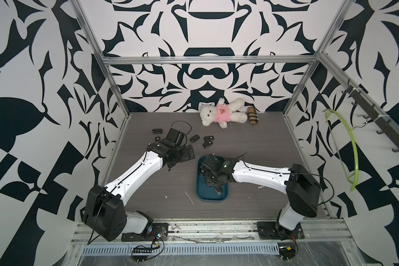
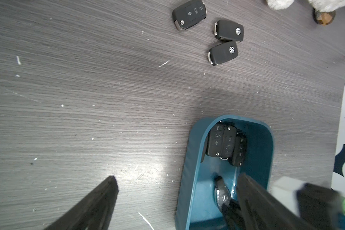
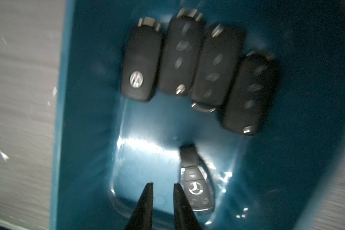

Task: Place the car key into the storage box
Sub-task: Adjust the car key in the storage box.

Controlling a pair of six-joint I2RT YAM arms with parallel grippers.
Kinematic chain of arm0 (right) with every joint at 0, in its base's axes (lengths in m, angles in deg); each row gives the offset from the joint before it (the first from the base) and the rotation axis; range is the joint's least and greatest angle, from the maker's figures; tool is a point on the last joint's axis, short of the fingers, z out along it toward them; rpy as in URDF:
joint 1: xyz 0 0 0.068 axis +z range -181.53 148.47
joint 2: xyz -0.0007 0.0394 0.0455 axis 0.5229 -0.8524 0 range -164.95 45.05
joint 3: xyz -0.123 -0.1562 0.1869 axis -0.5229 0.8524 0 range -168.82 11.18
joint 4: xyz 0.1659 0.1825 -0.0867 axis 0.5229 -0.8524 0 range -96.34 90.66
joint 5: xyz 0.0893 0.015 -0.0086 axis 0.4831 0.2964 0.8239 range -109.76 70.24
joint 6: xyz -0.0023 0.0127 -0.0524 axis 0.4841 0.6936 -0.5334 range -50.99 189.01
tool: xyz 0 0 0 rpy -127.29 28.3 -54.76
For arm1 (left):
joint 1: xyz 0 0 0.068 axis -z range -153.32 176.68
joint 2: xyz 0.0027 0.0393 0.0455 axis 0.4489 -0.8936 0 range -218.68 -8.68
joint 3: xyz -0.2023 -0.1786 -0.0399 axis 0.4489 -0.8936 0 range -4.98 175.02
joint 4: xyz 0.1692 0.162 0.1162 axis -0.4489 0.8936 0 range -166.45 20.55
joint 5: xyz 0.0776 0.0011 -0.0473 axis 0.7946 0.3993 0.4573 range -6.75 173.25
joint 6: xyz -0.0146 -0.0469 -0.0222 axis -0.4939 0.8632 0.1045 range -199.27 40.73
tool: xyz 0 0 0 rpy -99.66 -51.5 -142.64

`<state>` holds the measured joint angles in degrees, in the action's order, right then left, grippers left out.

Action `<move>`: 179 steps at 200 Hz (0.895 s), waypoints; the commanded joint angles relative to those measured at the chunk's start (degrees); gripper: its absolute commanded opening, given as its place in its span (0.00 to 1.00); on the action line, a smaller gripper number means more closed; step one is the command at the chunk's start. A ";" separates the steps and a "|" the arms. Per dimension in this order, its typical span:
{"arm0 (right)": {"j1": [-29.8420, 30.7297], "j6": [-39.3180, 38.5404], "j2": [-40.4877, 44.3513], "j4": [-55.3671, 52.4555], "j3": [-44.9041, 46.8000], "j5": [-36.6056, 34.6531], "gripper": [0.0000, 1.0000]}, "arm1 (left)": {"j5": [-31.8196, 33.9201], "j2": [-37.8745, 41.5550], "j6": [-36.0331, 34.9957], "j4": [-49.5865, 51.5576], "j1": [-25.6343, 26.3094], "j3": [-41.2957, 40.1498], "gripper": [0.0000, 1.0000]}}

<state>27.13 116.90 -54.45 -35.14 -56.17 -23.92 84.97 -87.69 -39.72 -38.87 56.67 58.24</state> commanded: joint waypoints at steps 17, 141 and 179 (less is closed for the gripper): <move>0.76 -0.88 -1.51 -0.11 -0.59 2.10 0.22 | 0.57 1.22 -0.18 1.52 -0.30 -0.84 0.99; 0.02 -1.58 -0.78 -7.93 1.18 -2.03 0.22 | 0.66 1.31 0.56 1.61 -0.35 -1.21 0.99; -0.43 -2.03 -0.64 -8.06 0.32 -2.60 0.22 | 0.57 1.23 0.61 1.54 -0.31 -1.17 0.99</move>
<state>27.08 115.51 -57.38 -41.26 -55.12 -24.54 85.40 -87.38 -39.22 -38.04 56.63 58.15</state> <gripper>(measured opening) 0.219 0.992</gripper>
